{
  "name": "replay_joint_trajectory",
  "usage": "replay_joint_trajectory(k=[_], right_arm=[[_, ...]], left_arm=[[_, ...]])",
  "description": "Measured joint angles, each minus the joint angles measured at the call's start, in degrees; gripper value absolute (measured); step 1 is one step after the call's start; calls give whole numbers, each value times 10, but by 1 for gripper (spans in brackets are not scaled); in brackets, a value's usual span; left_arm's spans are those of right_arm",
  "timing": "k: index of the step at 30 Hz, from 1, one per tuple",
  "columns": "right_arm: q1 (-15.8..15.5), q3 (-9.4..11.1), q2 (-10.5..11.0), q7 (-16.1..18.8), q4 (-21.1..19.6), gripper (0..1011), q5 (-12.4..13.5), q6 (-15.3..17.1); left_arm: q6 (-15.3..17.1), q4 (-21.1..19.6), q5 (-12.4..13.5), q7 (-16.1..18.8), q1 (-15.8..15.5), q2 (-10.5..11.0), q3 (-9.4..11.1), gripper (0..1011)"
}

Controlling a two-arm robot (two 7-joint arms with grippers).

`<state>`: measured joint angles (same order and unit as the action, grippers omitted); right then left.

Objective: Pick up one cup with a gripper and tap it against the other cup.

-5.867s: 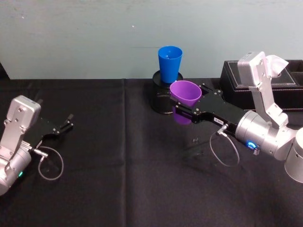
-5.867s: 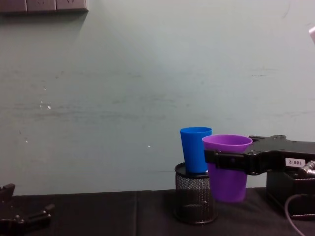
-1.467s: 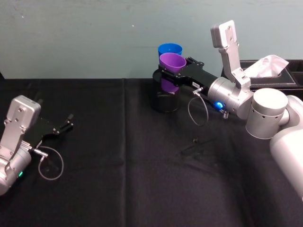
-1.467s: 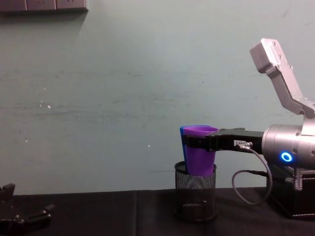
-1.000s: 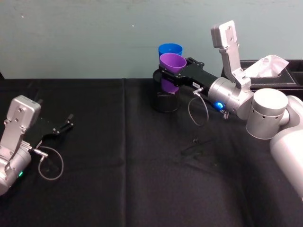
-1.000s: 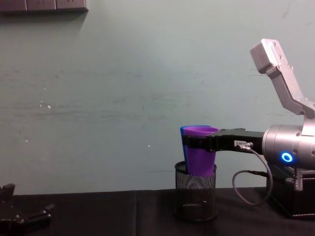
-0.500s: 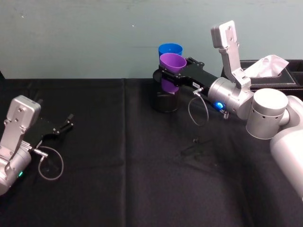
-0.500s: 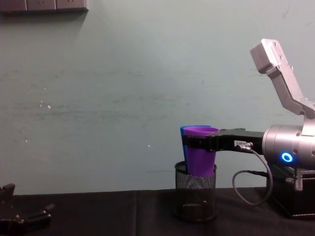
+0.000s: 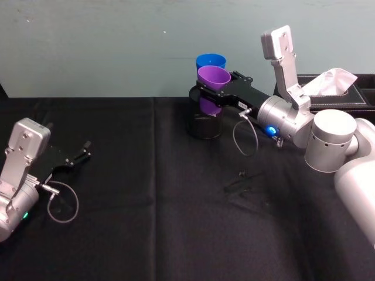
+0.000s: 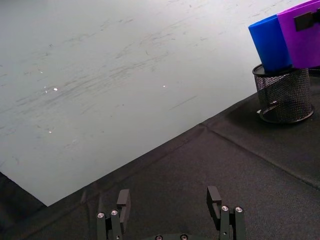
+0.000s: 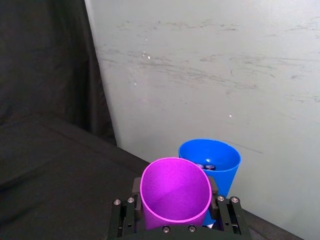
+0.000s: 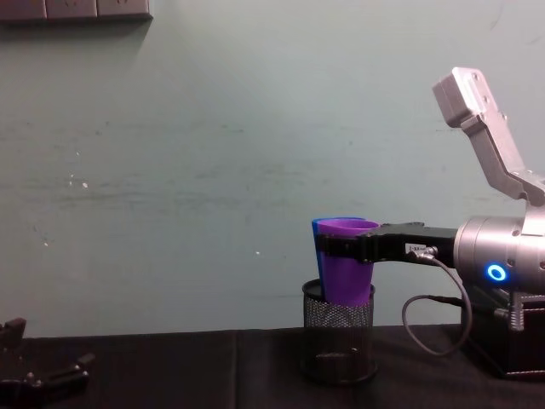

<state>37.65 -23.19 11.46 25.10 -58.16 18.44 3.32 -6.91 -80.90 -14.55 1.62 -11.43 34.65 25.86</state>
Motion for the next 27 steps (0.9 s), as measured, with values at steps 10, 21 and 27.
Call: replay_joint_trajectory(k=[10, 21, 27], right_arm=[[0, 0, 0, 0, 0, 732, 0, 0], [0, 0, 0, 0, 0, 732, 0, 0], [0, 0, 0, 0, 0, 732, 0, 0]], left_arm=[[0, 0, 0, 0, 0, 0, 0, 1000], [0, 0, 0, 0, 0, 0, 0, 1000], [0, 0, 0, 0, 0, 0, 0, 1000]])
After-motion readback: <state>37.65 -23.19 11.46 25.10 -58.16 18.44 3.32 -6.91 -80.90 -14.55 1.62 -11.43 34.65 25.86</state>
